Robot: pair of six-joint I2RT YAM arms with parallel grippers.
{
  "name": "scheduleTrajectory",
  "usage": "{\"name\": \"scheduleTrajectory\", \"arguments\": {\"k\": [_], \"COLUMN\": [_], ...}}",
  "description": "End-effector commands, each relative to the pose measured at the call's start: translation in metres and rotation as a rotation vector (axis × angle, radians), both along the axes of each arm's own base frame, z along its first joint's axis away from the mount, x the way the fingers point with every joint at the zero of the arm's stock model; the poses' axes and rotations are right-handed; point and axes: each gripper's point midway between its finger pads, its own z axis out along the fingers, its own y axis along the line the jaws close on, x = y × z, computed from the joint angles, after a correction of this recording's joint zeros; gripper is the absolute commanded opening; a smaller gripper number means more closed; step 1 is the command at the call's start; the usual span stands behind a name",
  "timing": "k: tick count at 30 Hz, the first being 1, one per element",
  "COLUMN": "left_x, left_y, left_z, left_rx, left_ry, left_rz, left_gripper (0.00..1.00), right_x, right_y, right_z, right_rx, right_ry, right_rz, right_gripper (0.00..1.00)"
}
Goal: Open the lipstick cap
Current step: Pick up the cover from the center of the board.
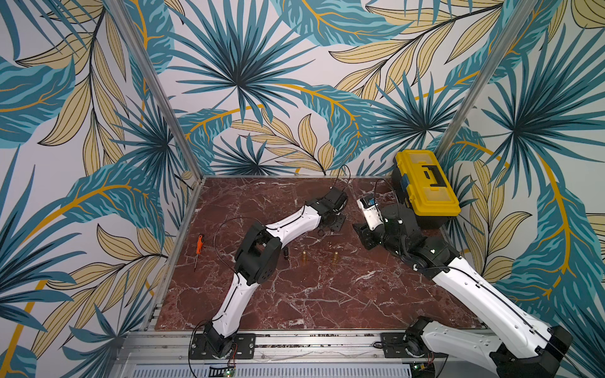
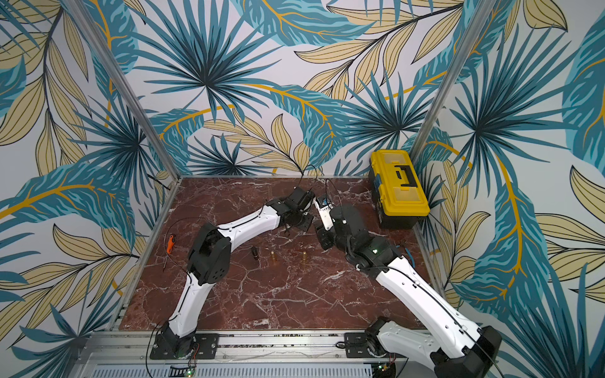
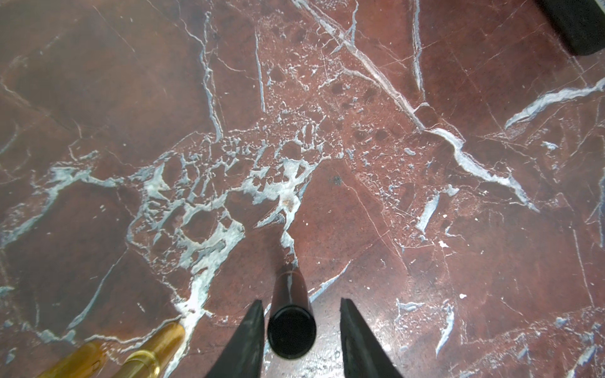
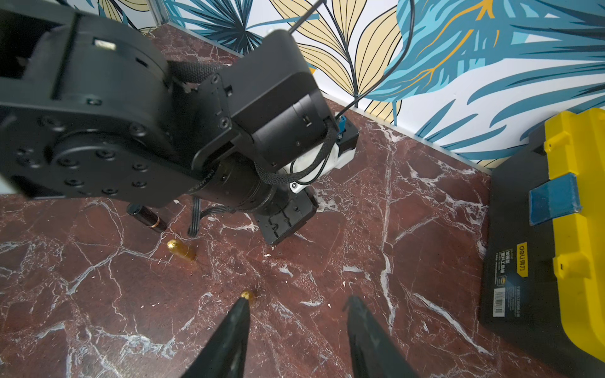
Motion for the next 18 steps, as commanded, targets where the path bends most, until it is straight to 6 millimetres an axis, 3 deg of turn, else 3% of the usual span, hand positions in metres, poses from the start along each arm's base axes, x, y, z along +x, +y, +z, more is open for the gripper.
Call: {"name": "scheduleTrajectory", "arguments": {"k": [1,11,18], "left_x": [0.002,0.001,0.000], "left_y": [-0.002,0.000,0.004], "left_z": [-0.002,-0.001,0.025], "left_rx": [0.008,0.008,-0.037], "left_ry": [-0.001,0.002,-0.014], "left_rz": [0.006,0.012,0.014], "left_gripper": [0.37,0.25,0.20], "right_x": [-0.001,-0.001,-0.001], "right_y": [0.001,0.002,0.000], "right_z": [0.001,0.001,0.000], "right_rx": [0.008,0.012,0.003], "right_ry": [-0.015,-0.016,-0.017], "right_rz": [0.009,0.009,0.006], "right_gripper": [0.50,0.50,0.50]}}
